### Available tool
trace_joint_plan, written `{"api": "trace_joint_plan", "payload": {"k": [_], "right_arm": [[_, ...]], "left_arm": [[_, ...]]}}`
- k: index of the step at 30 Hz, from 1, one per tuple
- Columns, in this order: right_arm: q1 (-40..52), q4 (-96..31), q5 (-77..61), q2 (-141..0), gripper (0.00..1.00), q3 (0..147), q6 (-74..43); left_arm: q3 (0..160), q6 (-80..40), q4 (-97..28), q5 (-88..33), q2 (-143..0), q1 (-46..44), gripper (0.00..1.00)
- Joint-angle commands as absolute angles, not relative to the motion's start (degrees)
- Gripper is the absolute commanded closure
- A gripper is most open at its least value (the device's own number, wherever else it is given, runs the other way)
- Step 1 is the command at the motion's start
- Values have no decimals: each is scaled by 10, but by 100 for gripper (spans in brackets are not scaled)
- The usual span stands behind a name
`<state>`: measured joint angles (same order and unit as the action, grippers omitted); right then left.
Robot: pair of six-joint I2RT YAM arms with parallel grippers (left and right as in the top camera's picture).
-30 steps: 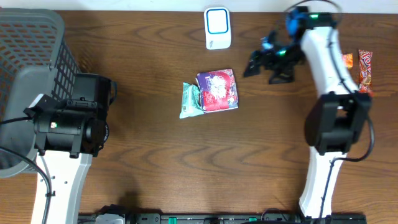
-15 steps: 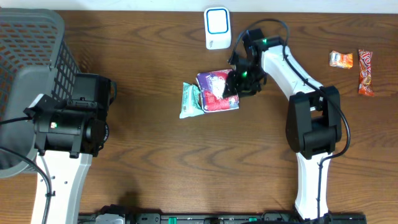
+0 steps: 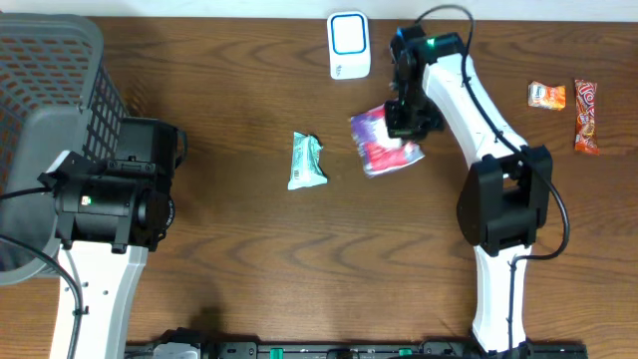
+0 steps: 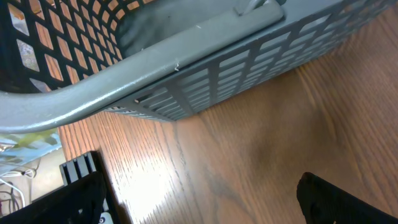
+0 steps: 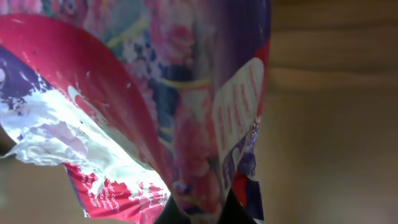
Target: Scan the item barcode
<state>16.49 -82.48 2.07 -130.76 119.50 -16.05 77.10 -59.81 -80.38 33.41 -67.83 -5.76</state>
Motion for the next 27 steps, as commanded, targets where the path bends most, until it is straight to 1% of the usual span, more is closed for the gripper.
{"api": "trace_joint_plan", "payload": {"k": [1, 5, 7, 13, 14, 15, 16, 18, 19, 20, 21, 22, 27], "right_arm": [[205, -865, 298, -1294, 99, 1223, -277], [236, -888, 420, -1297, 99, 1204, -353], [251, -883, 447, -1297, 99, 1185, -382], [305, -792, 446, -1297, 99, 1091, -387], [318, -779, 439, -1297, 97, 1077, -387], [329, -771, 429, -1297, 93, 1070, -387], [357, -759, 398, -1297, 83, 1067, -387], [386, -746, 365, -1296, 72, 1071, -386], [399, -741, 353, -1296, 59, 1077, -382], [415, -733, 342, -1296, 42, 1084, -376], [439, -720, 337, -1296, 6, 1097, -370], [449, -719, 338, -1296, 1, 1109, -370], [461, -740, 336, -1296, 1, 1190, -363]], "left_arm": [[768, -601, -805, 348, -681, -55, 2], [768, -601, -805, 348, -681, -55, 2], [768, -601, -805, 348, -681, -55, 2], [768, -601, -805, 348, -681, -55, 2], [768, -601, -805, 348, -681, -55, 2], [768, -601, -805, 348, -681, -55, 2], [768, -601, -805, 348, -681, -55, 2], [768, -601, -805, 348, -681, -55, 2], [768, -601, -805, 348, -681, -55, 2], [768, -601, -805, 348, -681, -55, 2], [768, -601, -805, 348, -681, -55, 2], [768, -601, -805, 348, -681, -55, 2], [768, -601, -805, 348, -681, -55, 2]]}}
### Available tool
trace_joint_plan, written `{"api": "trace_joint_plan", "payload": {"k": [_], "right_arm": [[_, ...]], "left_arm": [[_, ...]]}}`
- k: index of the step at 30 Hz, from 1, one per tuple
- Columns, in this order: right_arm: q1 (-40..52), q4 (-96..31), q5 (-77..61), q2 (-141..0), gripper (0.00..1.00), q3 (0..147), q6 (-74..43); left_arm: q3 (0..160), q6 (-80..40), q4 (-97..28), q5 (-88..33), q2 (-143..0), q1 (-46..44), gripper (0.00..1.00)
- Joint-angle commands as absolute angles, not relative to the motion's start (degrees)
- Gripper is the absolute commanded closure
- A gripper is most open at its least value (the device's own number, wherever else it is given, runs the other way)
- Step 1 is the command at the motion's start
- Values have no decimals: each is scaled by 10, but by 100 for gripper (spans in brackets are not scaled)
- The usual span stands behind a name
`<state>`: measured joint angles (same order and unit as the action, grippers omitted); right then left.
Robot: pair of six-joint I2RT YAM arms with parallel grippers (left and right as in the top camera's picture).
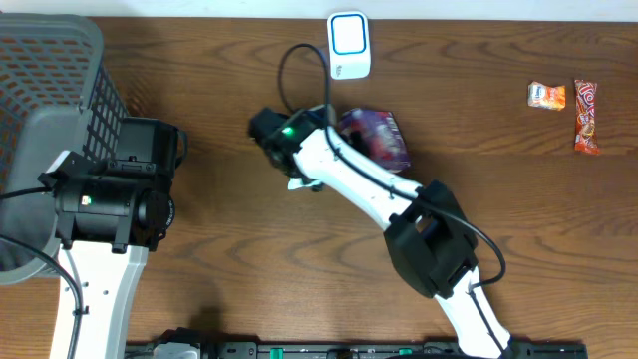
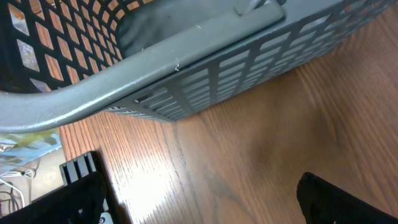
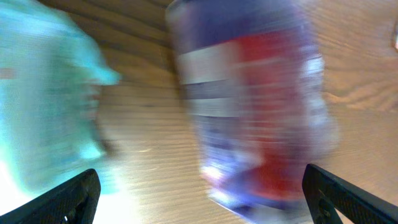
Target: Scan the item barcode
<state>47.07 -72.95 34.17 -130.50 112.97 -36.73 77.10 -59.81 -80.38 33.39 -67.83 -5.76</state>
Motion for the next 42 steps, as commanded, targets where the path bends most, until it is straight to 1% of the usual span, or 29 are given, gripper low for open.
{"api": "trace_joint_plan", "payload": {"k": [1, 4, 9, 16, 17, 18, 19, 23, 24, 27, 30, 34, 39, 42], "right_arm": [[456, -746, 332, -1296, 1, 1206, -357], [432, -768, 293, -1296, 1, 1254, -325], [362, -779, 138, -1296, 1, 1291, -221], [235, -781, -94, -1297, 1, 1250, -78], [200, -780, -162, -1296, 1, 1222, -23], [183, -780, -194, -1297, 1, 1204, -3], [168, -778, -224, -1297, 2, 1184, 11], [121, -769, -317, -1297, 16, 1105, 31], [114, -767, -325, -1297, 18, 1090, 31], [100, -772, -310, -1296, 18, 1069, 17], [97, -774, -239, -1287, 16, 1077, -45], [109, -786, -162, -1247, 15, 1103, -90], [166, -763, -69, -1168, 15, 1113, -126], [237, -734, 33, -1142, 16, 1113, -162]], "left_arm": [[768, -601, -805, 347, -681, -55, 2], [768, -601, -805, 348, -681, -55, 2], [768, -601, -805, 348, -681, -55, 2], [768, -601, -805, 348, -681, -55, 2], [768, -601, -805, 348, -681, -55, 2], [768, -601, -805, 348, -681, -55, 2], [768, -601, -805, 348, -681, -55, 2], [768, -601, -805, 348, -681, -55, 2], [768, -601, -805, 348, -681, -55, 2], [768, -601, -805, 348, -681, -55, 2], [768, -601, -805, 348, -681, -55, 2], [768, -601, -805, 348, -681, -55, 2], [768, -601, -805, 348, -681, -55, 2], [768, -601, -805, 348, -681, -55, 2]]}}
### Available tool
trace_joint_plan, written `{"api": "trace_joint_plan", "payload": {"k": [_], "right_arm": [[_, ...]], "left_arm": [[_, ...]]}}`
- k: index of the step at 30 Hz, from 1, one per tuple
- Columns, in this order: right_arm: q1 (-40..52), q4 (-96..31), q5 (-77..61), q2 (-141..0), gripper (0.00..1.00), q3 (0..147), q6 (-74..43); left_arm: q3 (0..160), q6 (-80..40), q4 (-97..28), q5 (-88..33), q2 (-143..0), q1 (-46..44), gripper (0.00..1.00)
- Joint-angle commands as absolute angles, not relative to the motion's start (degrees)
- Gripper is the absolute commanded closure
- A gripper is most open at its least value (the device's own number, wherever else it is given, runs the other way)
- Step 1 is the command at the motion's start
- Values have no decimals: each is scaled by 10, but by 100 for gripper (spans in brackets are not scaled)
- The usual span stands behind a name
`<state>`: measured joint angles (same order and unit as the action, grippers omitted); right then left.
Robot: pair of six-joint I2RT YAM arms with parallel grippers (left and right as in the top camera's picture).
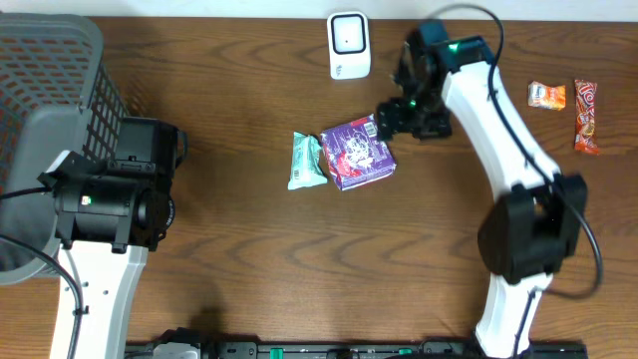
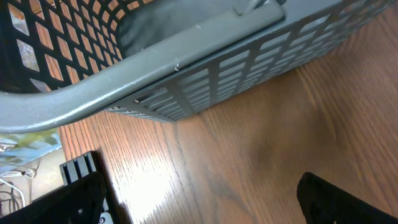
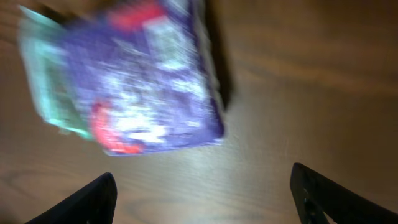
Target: Scan the item barcode
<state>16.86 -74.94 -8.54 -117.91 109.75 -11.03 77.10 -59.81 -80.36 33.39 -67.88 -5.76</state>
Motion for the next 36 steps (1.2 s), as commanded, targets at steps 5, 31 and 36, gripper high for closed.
{"api": "trace_joint_plan", "payload": {"k": [5, 31, 36], "right_arm": [[327, -700, 170, -1158, 17, 1098, -213], [472, -695, 436, -1393, 24, 1091, -289], [453, -694, 420, -1395, 50, 1088, -289]], "left_arm": [[768, -601, -805, 348, -681, -55, 2], [768, -601, -805, 348, -681, -55, 2], [768, -601, -805, 348, -681, -55, 2]]}}
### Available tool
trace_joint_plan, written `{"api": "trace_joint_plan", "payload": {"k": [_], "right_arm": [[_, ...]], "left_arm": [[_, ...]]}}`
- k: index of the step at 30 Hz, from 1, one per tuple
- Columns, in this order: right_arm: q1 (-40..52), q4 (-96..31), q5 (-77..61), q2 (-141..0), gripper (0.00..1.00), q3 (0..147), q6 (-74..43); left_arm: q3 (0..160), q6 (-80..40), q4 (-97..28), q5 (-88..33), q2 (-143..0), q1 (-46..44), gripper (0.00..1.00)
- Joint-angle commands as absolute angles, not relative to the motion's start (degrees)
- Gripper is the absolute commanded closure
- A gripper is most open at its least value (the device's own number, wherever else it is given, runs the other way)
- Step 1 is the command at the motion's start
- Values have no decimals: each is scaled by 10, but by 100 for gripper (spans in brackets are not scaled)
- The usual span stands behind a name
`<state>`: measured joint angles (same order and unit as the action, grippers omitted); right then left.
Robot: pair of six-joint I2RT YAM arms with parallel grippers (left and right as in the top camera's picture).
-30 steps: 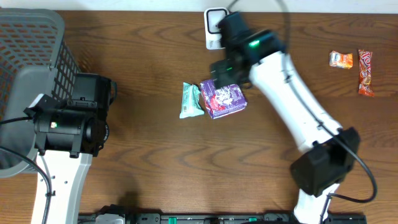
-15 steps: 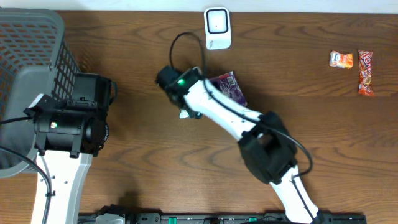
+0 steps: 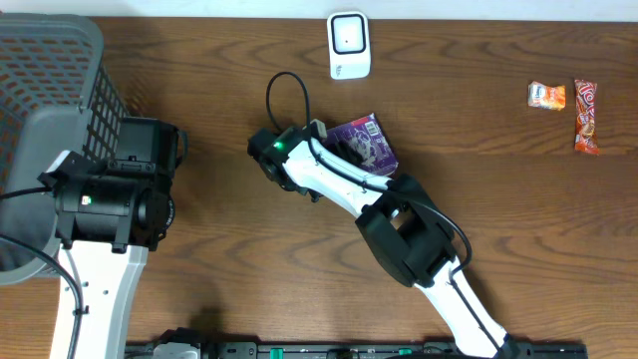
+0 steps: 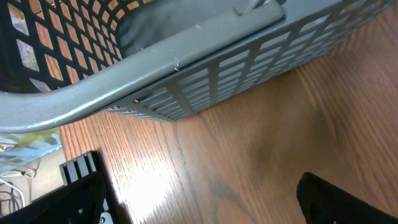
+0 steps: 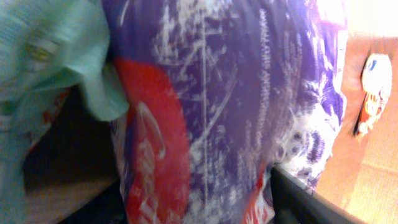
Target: Scan the item barcode
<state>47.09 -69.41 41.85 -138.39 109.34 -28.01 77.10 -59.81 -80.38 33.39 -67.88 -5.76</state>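
Observation:
A purple and red snack packet (image 3: 367, 140) lies just below the white barcode scanner (image 3: 349, 45), which stands at the table's far edge. The right arm reaches across to the packet's left side. In the right wrist view the packet (image 5: 236, 93) fills the frame. My right gripper (image 5: 196, 205) is open, with a finger low on either side of the packet and the right fingertip (image 5: 298, 199) touching it. My left gripper (image 4: 199, 205) is open over bare wood beside the basket, holding nothing.
A grey mesh basket (image 3: 50, 60) stands at the far left, its wall (image 4: 205, 68) close to the left wrist. A teal packet (image 5: 50, 56) lies against the purple one, under the right arm in the overhead view. Two orange candies (image 3: 547, 96) (image 3: 586, 115) lie far right.
The right arm swung from right of the scanner over to the packet's left side. Its open fingers now straddle the purple packet, which has turned slightly. The left arm has not moved.
First my right gripper was shut on the purple packet, just below the scanner. Then it was open with the packet on the table. Then the gripper stood off to the right, with the packet next to the teal one. Now the open fingers straddle the purple packet.

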Motion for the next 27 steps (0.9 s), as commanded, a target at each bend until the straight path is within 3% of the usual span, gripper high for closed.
{"api": "trace_joint_plan", "payload": {"k": [1, 4, 6, 7, 13, 22, 27], "right_arm": [[449, -694, 417, -1395, 53, 1088, -289], [436, -694, 402, -1395, 68, 1088, -289], [428, -691, 384, -1395, 95, 1088, -289], [423, -693, 371, -1395, 99, 1089, -289], [384, -738, 310, -1360, 99, 1121, -283], [232, -716, -130, -1223, 99, 1149, -111], [146, -729, -363, -1218, 99, 1142, -25]], "left_arm": [[768, -601, -805, 348, -681, -55, 2], [768, -601, -805, 348, -681, -55, 2], [768, -601, -805, 348, -681, -55, 2], [768, -601, -805, 348, -681, -55, 2], [768, -601, -805, 348, -681, -55, 2], [768, -601, -805, 348, -681, -55, 2], [768, -601, -805, 348, -681, -55, 2]]}}
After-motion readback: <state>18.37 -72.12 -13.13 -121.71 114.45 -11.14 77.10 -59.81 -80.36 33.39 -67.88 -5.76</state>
